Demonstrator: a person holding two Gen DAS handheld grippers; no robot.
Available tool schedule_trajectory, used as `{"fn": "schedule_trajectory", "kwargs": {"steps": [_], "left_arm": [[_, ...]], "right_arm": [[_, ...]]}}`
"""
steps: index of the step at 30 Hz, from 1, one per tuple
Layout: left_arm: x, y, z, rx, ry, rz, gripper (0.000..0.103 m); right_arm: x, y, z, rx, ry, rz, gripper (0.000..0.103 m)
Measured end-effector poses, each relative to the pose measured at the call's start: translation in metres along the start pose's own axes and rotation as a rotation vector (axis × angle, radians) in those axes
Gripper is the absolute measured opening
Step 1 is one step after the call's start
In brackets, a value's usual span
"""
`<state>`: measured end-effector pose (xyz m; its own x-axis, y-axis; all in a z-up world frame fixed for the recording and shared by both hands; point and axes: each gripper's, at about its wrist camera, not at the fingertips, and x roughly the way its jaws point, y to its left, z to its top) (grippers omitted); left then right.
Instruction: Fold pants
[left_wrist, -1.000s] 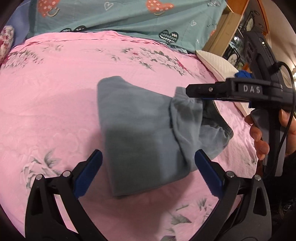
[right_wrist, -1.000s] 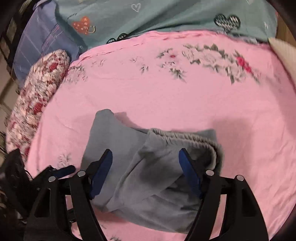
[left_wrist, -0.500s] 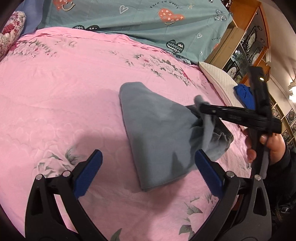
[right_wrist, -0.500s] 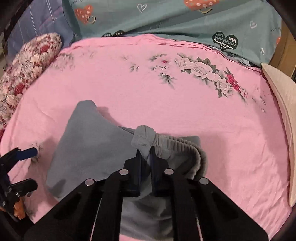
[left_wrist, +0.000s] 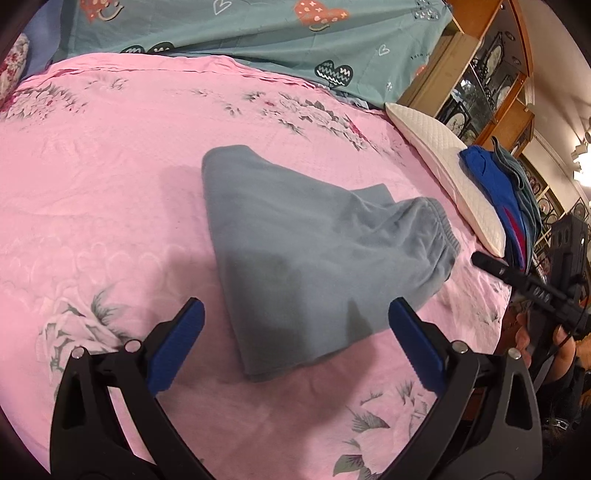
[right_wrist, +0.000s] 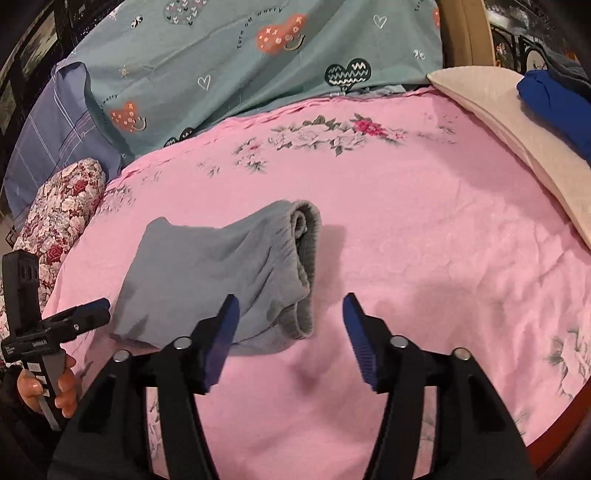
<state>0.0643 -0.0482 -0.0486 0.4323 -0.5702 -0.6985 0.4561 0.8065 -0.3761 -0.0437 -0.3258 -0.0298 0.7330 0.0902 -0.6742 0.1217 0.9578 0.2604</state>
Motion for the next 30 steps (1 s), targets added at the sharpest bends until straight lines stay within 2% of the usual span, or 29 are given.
{"fn": "schedule_trajectory", "kwargs": {"steps": [1,2,4,6,7,8,9,10,11,13,18,23,26,28,30], "left_arm": [[0.000,-0.003,-0.001,0.007,0.002,0.002,0.101],[0.001,-0.005,-0.001,0.010,0.002,0.004,0.101],[0.001,-0.005,-0.001,0.005,0.000,0.010,0.101],[-0.001,-0.005,-0.002,-0.003,-0.005,0.018,0.101],[-0.002,-0.004,-0.002,-0.006,-0.009,0.022,0.101],[-0.004,-0.003,-0.002,-0.009,-0.014,0.027,0.101],[-0.005,-0.003,-0.002,-0.013,-0.018,0.030,0.101],[-0.006,-0.001,-0.002,-0.019,-0.021,0.034,0.101],[-0.006,0.001,-0.002,-0.025,-0.023,0.037,0.101],[-0.007,0.003,-0.001,-0.030,-0.022,0.039,0.101],[-0.007,0.002,0.000,-0.021,-0.027,0.038,0.101],[-0.021,0.012,0.001,-0.052,-0.062,0.059,0.101],[-0.035,0.015,0.001,-0.063,-0.102,0.075,0.101],[-0.045,0.018,0.000,-0.069,-0.132,0.084,0.101],[-0.050,0.020,-0.001,-0.073,-0.144,0.091,0.101]], "right_arm": [[0.000,-0.003,0.004,0.003,-0.006,-0.001,0.090],[0.004,-0.005,0.009,0.005,-0.002,0.010,0.096],[0.019,-0.007,0.016,0.003,0.043,0.047,0.096],[0.043,-0.011,0.019,0.046,0.131,0.102,0.096],[0.055,-0.014,0.017,0.089,0.180,0.128,0.083],[0.061,-0.016,0.014,0.121,0.220,0.161,0.045],[0.068,-0.016,0.011,0.133,0.262,0.201,0.032],[0.069,-0.014,0.007,0.123,0.272,0.215,0.027],[0.063,-0.012,0.006,0.101,0.246,0.217,0.022],[0.050,-0.011,0.006,0.089,0.213,0.262,0.021],[0.025,0.010,0.029,0.004,0.144,0.305,0.021],[0.024,0.058,0.091,-0.110,0.093,0.359,0.020],[-0.005,0.090,0.130,-0.177,-0.011,0.427,0.020],[-0.026,0.087,0.138,-0.178,-0.079,0.450,0.020],[-0.019,0.065,0.132,-0.125,-0.056,0.444,0.020]]}}
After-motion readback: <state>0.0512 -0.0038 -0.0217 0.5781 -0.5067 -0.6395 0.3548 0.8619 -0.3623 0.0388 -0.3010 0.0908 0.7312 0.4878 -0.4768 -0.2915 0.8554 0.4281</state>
